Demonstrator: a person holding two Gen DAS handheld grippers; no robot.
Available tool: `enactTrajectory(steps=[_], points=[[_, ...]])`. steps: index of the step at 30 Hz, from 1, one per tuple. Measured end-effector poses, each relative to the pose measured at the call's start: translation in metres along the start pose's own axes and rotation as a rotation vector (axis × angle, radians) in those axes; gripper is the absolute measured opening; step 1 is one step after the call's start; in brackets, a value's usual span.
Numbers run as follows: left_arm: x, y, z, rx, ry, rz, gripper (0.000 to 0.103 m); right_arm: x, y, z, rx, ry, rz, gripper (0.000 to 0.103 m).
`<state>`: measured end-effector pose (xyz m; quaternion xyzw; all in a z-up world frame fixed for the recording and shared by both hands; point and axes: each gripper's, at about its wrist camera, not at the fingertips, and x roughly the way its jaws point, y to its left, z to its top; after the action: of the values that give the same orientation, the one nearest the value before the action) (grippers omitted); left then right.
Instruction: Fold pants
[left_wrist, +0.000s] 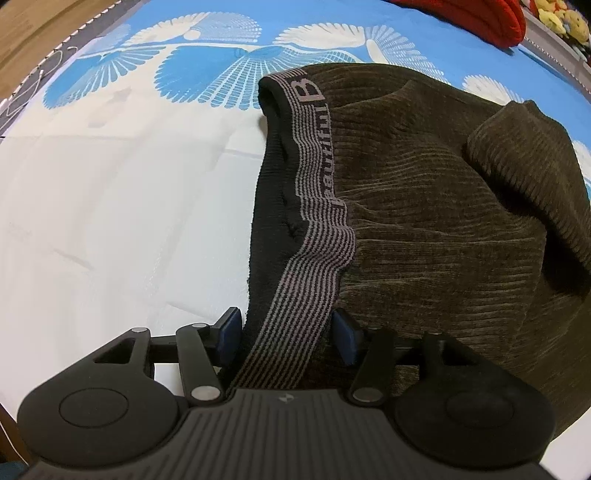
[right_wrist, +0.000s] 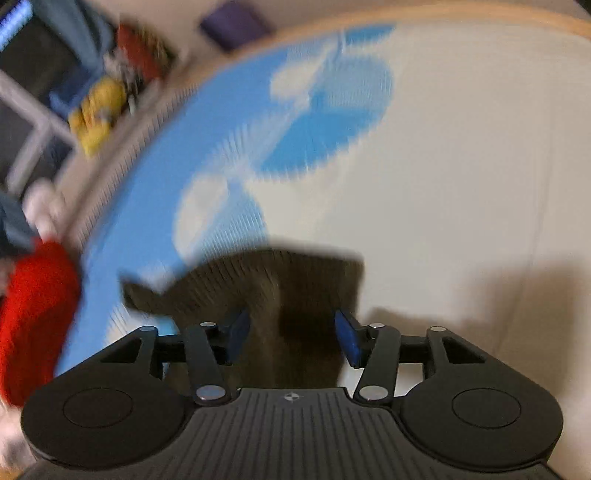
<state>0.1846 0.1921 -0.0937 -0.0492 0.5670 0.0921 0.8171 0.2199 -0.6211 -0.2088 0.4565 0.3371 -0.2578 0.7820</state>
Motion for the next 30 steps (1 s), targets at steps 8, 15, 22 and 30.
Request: enactTrajectory(steps=[8,15,22,30], points=[[0.005,-0.004,-0.002,0.033,0.002,0.019,0.057,0.025,0.014,-0.022,-0.118,-0.004,-0.099,0.023],[0.006,-0.013,-0.002,0.058,-0.019,0.023,0.041,-0.005,0.019,-0.018,-0.185,-0.085,-0.137,0.006],[-0.004,-0.033,-0.005,0.104,-0.066,-0.026,0.032,-0.056,-0.031,-0.003,-0.106,-0.098,-0.317,0.006],[-0.021,-0.05,-0.025,0.229,-0.114,-0.024,0.01,-0.104,-0.104,-0.007,0.044,-0.049,-0.417,0.006]])
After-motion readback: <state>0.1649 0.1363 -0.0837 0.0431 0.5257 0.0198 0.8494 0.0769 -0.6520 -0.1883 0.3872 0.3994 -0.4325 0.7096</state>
